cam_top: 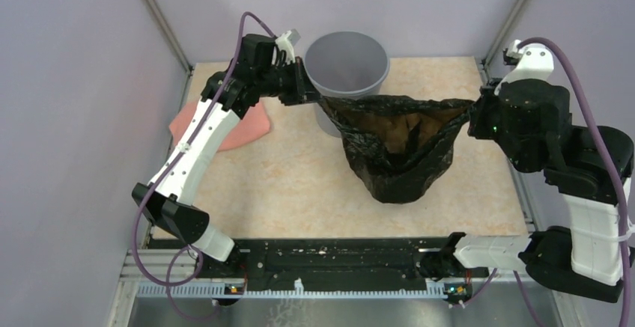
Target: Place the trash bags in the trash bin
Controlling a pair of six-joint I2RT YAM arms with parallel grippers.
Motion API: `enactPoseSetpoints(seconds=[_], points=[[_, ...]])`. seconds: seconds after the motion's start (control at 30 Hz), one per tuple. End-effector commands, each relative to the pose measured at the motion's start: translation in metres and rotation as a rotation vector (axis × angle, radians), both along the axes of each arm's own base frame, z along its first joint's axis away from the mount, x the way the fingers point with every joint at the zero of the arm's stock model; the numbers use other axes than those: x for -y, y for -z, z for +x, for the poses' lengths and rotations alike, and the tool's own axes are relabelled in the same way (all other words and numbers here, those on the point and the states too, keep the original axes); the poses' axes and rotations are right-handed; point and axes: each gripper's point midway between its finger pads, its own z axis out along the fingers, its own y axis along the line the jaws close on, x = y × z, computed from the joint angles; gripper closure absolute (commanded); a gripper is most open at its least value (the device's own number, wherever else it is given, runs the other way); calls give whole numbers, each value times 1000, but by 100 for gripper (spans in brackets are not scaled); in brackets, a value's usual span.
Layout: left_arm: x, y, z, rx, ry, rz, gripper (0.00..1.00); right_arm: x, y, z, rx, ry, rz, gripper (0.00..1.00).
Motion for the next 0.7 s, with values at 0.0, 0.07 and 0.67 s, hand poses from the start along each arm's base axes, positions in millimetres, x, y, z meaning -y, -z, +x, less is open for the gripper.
enactPoseSetpoints(seconds=[0.0, 0.07, 0.67], points=[[10, -27, 1, 91, 45, -74, 78, 12, -22, 5, 80, 64, 11, 100], [7, -30, 10, 113, 1, -69, 56, 11, -24, 10, 88, 85, 0, 100], [-57, 10, 144, 213, -467, 305, 34, -11, -55, 38, 170, 81, -20, 100]])
